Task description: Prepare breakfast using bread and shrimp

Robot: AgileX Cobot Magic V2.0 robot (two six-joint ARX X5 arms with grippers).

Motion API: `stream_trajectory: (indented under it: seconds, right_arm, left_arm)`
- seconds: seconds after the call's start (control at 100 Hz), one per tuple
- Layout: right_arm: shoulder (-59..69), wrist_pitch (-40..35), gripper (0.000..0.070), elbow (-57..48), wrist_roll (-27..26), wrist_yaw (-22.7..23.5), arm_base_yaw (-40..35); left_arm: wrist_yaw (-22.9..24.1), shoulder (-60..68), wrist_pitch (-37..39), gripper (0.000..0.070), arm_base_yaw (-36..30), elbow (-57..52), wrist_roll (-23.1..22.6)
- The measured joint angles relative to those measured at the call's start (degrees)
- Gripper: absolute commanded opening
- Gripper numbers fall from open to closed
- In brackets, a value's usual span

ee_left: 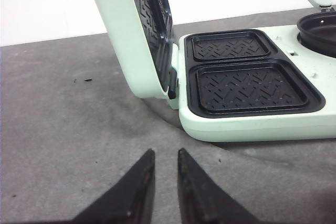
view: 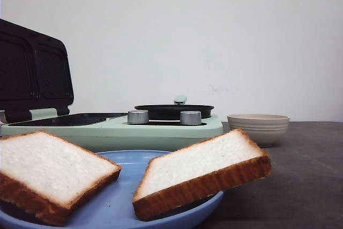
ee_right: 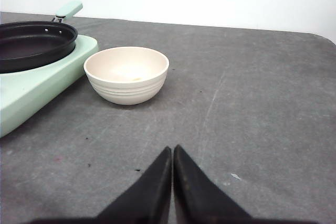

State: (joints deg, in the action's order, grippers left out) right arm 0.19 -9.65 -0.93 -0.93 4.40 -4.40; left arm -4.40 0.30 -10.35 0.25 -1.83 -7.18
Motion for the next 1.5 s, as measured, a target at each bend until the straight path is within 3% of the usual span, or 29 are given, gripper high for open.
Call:
stream_trajectory:
  seconds: [1.2,1.5]
  right_arm:
    - [0.0,0.0,0.0,0.0,-1.09,0.0,0.0]
    - [0.0,0.0,0.0,0.0,-3.43,0.0,0.02]
  left_arm:
    - [-0.02,0.02,0.0,0.0,0.0,0.0,0.02]
    - [-0.02,0.0,0.0,0.0,0.0,0.0,3.91]
